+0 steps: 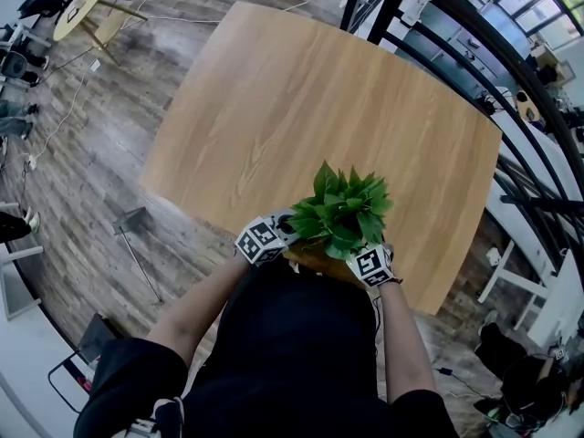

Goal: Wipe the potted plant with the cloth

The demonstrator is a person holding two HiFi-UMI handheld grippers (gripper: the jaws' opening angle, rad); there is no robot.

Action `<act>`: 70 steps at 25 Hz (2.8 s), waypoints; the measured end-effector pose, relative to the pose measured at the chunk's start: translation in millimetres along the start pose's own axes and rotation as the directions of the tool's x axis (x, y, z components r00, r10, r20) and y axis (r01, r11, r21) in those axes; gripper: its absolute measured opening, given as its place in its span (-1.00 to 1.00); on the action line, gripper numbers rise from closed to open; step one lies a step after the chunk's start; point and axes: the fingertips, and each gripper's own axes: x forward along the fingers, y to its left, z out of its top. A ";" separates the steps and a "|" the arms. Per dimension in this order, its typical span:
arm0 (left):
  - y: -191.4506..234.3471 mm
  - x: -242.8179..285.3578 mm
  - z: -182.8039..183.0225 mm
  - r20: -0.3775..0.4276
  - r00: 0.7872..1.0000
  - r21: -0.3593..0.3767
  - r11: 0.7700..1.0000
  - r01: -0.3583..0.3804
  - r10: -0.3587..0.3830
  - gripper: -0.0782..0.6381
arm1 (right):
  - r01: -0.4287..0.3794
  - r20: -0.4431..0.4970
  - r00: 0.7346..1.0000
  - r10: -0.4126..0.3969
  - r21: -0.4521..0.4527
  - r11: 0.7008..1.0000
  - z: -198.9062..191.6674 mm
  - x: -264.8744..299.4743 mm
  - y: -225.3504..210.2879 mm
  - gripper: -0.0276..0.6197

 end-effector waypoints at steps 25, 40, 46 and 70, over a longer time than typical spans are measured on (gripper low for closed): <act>20.2 -4.4 9.7 0.018 0.998 0.035 0.997 -0.068 0.068 -0.53 | 0.004 -0.011 1.000 -0.003 0.024 1.000 -2.4 3.1 0.6 0.05; -6.4 -6.2 -6.7 0.030 0.999 -0.006 0.999 -0.044 0.044 -0.53 | -0.006 0.007 1.000 0.005 0.068 0.998 -2.6 -0.3 22.6 0.05; 18.7 -19.5 14.8 0.074 0.991 -0.009 0.994 -0.108 0.108 -0.53 | 0.036 0.019 0.999 -0.037 0.057 0.998 -7.1 -13.3 33.6 0.05; -29.8 9.4 -8.4 0.041 0.999 -0.026 1.000 -0.014 0.015 -0.53 | 0.102 0.029 0.994 -0.105 0.088 0.991 9.0 5.5 3.4 0.05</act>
